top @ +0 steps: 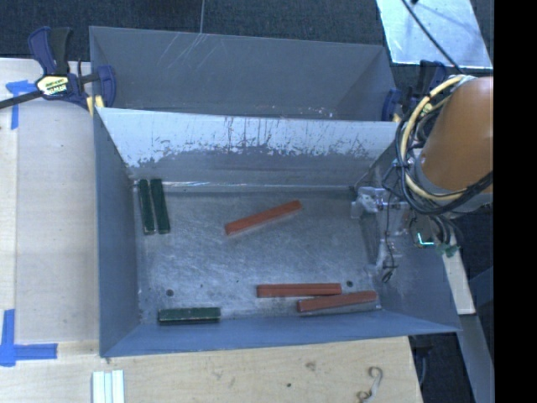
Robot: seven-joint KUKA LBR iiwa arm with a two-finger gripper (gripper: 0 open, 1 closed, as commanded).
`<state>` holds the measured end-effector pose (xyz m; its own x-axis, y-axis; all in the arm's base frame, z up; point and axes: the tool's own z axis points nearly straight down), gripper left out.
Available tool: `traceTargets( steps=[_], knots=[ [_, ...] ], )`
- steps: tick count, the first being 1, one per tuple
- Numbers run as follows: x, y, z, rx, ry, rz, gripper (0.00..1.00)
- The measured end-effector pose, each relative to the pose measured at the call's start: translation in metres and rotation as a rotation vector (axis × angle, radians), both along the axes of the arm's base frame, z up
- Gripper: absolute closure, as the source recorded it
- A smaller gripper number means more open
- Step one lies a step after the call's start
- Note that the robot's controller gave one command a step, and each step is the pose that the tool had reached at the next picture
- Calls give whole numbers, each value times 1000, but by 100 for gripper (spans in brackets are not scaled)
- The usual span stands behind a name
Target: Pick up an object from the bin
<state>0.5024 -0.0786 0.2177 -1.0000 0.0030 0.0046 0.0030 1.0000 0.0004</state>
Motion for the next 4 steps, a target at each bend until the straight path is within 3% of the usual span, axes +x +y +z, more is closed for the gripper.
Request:
traceTargets(
  steps=[1, 2, 3, 4],
  knots=[
    [-2, 60, -152, 1, 0, -32, 0],
    [-12, 98, -117, 0, -10, -116, 0],
    [0, 62, -118, -2, -10, -412, 0],
    [-19, 98, -149, -2, -4, -397, 0]
  ],
)
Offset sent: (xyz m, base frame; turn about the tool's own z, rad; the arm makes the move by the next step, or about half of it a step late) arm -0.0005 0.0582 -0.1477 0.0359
